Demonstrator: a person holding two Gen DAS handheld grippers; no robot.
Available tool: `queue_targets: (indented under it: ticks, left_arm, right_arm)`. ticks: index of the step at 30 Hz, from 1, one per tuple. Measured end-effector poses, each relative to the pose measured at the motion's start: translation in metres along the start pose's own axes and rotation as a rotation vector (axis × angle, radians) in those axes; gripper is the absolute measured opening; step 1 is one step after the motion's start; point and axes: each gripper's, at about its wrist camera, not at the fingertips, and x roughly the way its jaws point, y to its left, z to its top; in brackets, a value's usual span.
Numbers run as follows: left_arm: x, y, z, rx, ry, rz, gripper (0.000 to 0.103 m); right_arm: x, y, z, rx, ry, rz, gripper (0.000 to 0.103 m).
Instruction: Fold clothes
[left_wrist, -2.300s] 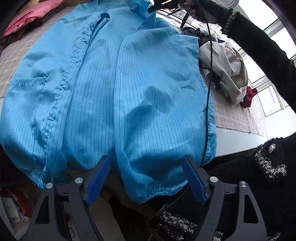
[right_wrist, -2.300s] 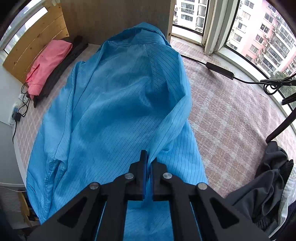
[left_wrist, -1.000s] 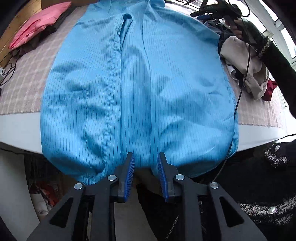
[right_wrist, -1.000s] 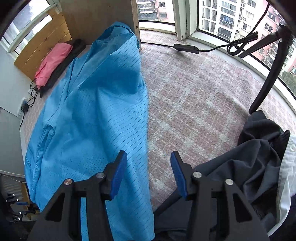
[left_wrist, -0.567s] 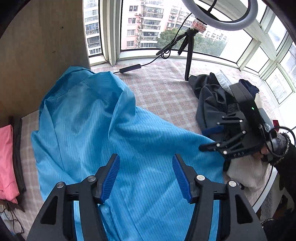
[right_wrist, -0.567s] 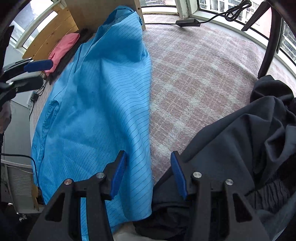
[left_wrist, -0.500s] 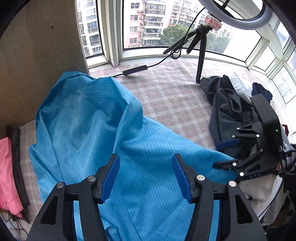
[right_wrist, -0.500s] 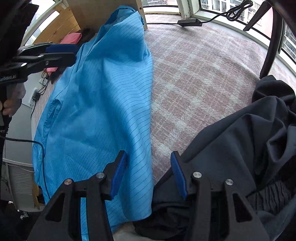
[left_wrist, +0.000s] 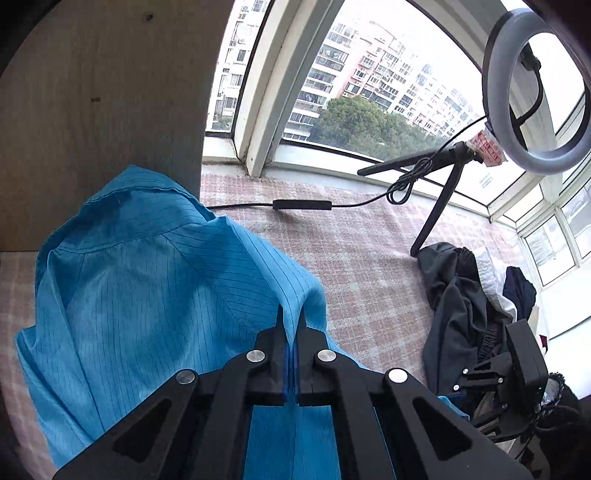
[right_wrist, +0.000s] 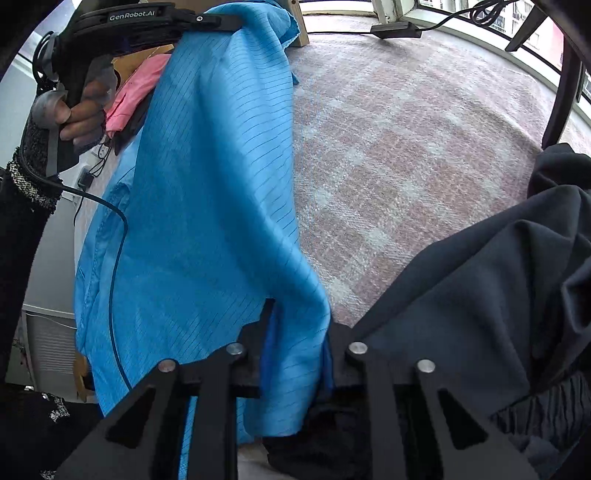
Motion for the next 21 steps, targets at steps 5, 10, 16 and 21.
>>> queue_targets:
  ticks: [5,10,16,21]
  left_arm:
    - [0.039,0.006,0.004,0.06,0.106,0.247,0.008]
    - [-0.012,0.002,-0.006,0.063,0.026,0.241,0.019]
    - [-0.111,-0.021,-0.067,0.199,-0.024,0.24,0.04]
    - [-0.106,-0.016,-0.13,0.209,0.12,0.257,0.044]
  right_arm:
    - [-0.005,-0.017,0.001,0.08,0.007,0.063,0.009]
    - [-0.007,-0.034,0.004,0.157,0.039,0.114,0.032]
    - [-0.011,0.01,0.0,-0.026,0.04,-0.003,0.049]
    - [-0.022,0.028,0.018,-0.026,-0.025,-0.007,0.05]
